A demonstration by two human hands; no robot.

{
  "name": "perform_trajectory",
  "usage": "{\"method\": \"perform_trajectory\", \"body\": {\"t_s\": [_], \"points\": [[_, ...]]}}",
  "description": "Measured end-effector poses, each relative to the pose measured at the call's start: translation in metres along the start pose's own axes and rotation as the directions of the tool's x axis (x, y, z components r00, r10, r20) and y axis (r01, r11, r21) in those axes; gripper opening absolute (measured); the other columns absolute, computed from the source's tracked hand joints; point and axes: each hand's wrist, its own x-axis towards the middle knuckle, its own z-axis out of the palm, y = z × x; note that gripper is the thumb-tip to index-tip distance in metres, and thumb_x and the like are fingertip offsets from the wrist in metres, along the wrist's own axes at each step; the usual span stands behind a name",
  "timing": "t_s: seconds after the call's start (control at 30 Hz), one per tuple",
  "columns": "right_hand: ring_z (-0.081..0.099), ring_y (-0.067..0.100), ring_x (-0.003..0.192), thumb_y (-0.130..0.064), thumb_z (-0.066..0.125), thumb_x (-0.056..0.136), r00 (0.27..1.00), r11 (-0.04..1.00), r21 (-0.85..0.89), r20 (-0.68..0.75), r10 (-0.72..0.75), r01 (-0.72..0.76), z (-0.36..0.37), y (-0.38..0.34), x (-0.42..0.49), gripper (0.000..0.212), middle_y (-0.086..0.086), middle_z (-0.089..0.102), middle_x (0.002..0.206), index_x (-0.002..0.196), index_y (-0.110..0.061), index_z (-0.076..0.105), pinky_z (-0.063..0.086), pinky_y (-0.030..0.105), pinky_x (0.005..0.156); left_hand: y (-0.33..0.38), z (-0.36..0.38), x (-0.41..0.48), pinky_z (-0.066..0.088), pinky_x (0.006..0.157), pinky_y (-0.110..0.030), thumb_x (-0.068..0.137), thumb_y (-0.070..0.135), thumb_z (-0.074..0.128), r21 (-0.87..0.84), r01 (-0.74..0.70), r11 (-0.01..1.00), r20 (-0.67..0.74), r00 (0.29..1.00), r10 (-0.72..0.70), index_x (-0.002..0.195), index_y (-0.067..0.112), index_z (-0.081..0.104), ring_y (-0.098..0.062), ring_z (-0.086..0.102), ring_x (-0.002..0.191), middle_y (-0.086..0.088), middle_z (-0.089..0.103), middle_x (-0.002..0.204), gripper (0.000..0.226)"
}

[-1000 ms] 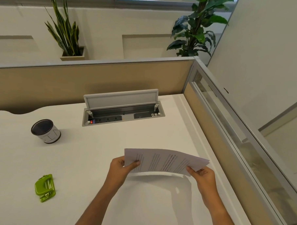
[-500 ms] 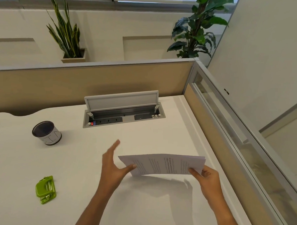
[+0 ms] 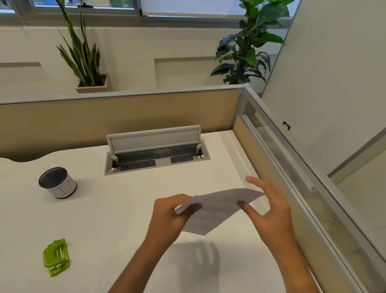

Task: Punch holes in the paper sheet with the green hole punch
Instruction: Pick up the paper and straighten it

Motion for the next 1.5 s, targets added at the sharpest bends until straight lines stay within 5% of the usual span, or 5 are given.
{"method": "perform_trajectory", "body": {"t_s": [0.13,0.4,0.73,0.97,1.5], "points": [[0.065,0.01,0.131,-0.004,0.095,0.077,0.948,0.858,0.406,0.185,0.26,-0.314,0.016,0.012,-0.017,0.086,-0.012,0.069,0.141,0.147,-0.034,0.055,0.057,0.029,0.104,-0.003,-0.001,-0.007,0.06,0.074,-0.049,0.084,0.045,0.082,-0.188,0.131,0.973,-0.015,0.991,-0.137,0.091,0.022,0.084,-0.034,0.074,0.081,-0.005,0.082,0.086,0.024],[0.081,0.012,0.095,-0.006,0.086,0.088,0.906,0.763,0.488,0.214,0.366,-0.424,0.047,0.024,-0.034,0.037,-0.006,0.086,0.103,0.102,-0.041,0.085,0.062,0.019,0.079,-0.018,-0.001,-0.01,0.068,0.087,-0.044,0.076,0.047,0.088,-0.307,0.277,0.911,0.087,0.961,-0.263,0.105,0.045,0.084,-0.017,0.081,0.095,0.007,0.086,0.106,0.03],[0.081,0.017,0.097,-0.003,0.087,0.086,0.817,0.697,0.426,0.277,0.506,-0.577,0.069,0.049,-0.074,0.029,-0.003,0.086,0.101,0.099,-0.029,0.084,0.061,0.015,0.076,-0.065,0.016,-0.041,0.067,0.09,-0.05,0.079,0.033,0.095,-0.218,0.446,0.868,0.15,0.894,-0.421,0.099,0.038,0.087,-0.018,0.083,0.093,0.003,0.087,0.098,0.022],[0.08,0.009,0.09,-0.007,0.086,0.089,0.815,0.689,0.437,0.268,0.513,-0.578,0.066,0.051,-0.065,0.022,-0.007,0.085,0.097,0.095,-0.028,0.084,0.06,0.012,0.074,-0.061,0.022,-0.036,0.064,0.079,-0.021,0.076,0.051,0.092,-0.252,0.417,0.873,0.144,0.908,-0.393,0.107,0.046,0.084,-0.01,0.081,0.095,0.014,0.085,0.107,0.032],[0.08,0.01,0.094,-0.007,0.085,0.09,0.759,0.666,0.363,0.326,0.564,-0.651,0.072,0.066,-0.083,0.025,-0.008,0.086,0.098,0.102,-0.029,0.083,0.061,0.014,0.075,-0.079,0.036,-0.055,0.068,0.088,-0.034,0.073,0.042,0.096,-0.246,0.506,0.827,0.163,0.862,-0.479,0.105,0.047,0.085,-0.013,0.082,0.097,0.01,0.086,0.107,0.034]]}}
